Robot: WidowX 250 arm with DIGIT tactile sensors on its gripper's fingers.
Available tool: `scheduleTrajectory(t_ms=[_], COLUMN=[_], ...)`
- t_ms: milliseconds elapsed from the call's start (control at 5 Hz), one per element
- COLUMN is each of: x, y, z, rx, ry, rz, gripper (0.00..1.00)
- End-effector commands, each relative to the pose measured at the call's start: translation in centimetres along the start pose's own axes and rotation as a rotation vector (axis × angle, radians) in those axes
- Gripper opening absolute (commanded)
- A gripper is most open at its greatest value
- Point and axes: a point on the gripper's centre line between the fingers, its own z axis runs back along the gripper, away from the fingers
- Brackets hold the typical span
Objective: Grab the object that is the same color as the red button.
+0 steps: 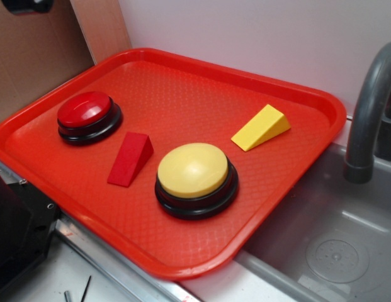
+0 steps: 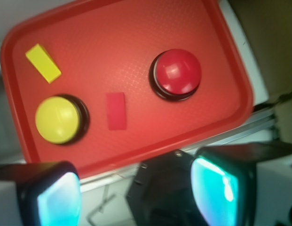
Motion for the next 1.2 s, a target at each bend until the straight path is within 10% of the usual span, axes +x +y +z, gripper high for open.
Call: scheduleTrajectory(t_ms=[0,1000], x=[2.2,2.0], y=[-0.1,-0.8], z=[-4.4,-14.1], rx=[-0.11,-0.03], ry=[0.002,0.01], rz=[0.09,0.162], gripper=[1.0,1.0])
